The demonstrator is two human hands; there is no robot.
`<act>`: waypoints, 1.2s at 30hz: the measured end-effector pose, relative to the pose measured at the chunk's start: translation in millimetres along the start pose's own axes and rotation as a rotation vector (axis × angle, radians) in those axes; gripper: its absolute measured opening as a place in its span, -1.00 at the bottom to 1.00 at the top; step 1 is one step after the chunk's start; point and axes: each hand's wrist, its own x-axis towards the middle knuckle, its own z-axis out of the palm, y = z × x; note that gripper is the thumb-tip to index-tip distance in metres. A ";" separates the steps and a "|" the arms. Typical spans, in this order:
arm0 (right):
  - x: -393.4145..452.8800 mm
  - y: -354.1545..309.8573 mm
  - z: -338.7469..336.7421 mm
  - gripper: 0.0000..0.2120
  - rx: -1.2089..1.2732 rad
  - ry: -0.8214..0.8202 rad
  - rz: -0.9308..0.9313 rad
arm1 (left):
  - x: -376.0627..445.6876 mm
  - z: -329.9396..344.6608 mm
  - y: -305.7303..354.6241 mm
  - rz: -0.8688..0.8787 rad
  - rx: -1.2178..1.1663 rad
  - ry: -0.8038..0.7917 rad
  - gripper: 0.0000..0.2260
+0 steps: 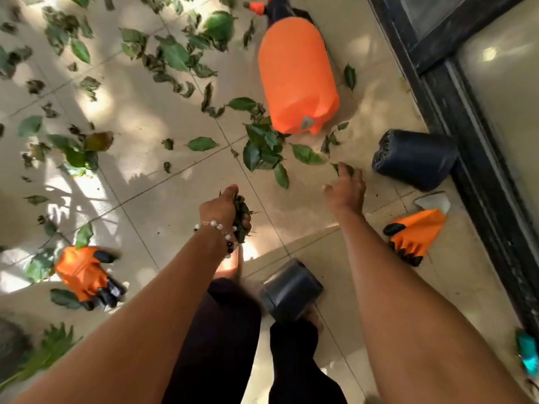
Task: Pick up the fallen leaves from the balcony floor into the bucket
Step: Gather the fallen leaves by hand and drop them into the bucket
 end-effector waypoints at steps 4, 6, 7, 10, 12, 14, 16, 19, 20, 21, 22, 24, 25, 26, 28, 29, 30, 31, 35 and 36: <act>10.7 7.6 16.8 -0.52 -0.128 0.190 -0.040 | 24.6 7.6 6.5 0.009 0.039 0.005 -0.74; 14.9 9.4 16.7 -0.64 -0.150 0.297 -0.107 | 30.7 11.1 12.8 0.021 0.036 -0.004 -0.75; 18.3 9.8 15.5 -0.69 -0.153 0.318 -0.138 | 33.2 12.3 15.2 0.033 0.037 -0.012 -0.75; 28.7 3.8 9.1 -0.80 -0.110 0.317 -0.135 | 38.4 15.7 18.7 0.043 0.037 -0.030 -0.75; 35.9 -8.4 1.3 -0.82 0.097 0.369 -0.045 | 38.7 18.6 19.8 0.030 0.023 -0.038 -0.75; 44.5 -26.2 -11.4 -0.79 0.348 0.439 0.033 | 38.0 21.1 20.8 0.019 0.008 -0.039 -0.75; 56.4 -39.0 -22.0 -0.71 0.350 0.471 -0.013 | 38.1 23.1 21.4 0.012 -0.007 -0.044 -0.75; 76.7 -47.5 -28.9 -0.61 0.111 0.305 -0.124 | 41.6 25.8 23.6 0.006 -0.016 -0.056 -0.75; 81.6 -48.4 -27.6 -0.59 0.036 0.207 -0.151 | 43.4 26.5 24.7 0.006 -0.023 -0.060 -0.75; 85.2 -48.3 -23.6 -0.59 -0.042 0.122 -0.189 | 44.8 27.1 25.7 0.008 -0.030 -0.061 -0.74; 86.6 -47.6 -18.3 -0.61 -0.117 0.068 -0.233 | 45.7 27.6 26.3 0.010 -0.034 -0.060 -0.74; 80.7 -45.0 -8.5 -0.60 -0.184 0.051 -0.280 | 45.4 27.9 26.3 0.009 -0.031 -0.059 -0.74; 74.1 -42.9 -4.9 -0.59 -0.204 0.079 -0.293 | 44.5 27.9 25.9 0.007 -0.027 -0.058 -0.74; 66.8 -40.2 -1.8 -0.58 -0.230 0.108 -0.317 | 43.9 27.9 25.3 0.005 -0.025 -0.058 -0.74; 54.9 -33.1 1.6 -0.56 -0.246 0.151 -0.334 | 43.0 28.5 24.8 -0.002 -0.036 -0.066 -0.74; 52.1 -29.6 4.3 -0.59 -0.246 0.165 -0.355 | 43.0 29.2 24.8 -0.002 -0.039 -0.069 -0.74; 51.0 -27.3 4.9 -0.63 -0.269 0.168 -0.385 | 43.2 29.9 25.0 0.000 -0.037 -0.069 -0.74; 53.4 -25.3 5.1 -0.67 -0.280 0.169 -0.397 | 42.9 30.5 25.4 0.003 -0.034 -0.067 -0.73; 50.3 -39.6 -0.8 -0.74 -0.079 0.238 -0.297 | 43.1 27.2 24.2 0.011 -0.028 -0.048 -0.72; 44.6 -44.3 2.2 -0.73 -0.057 0.264 -0.318 | 43.3 25.3 23.1 0.009 -0.022 -0.044 -0.72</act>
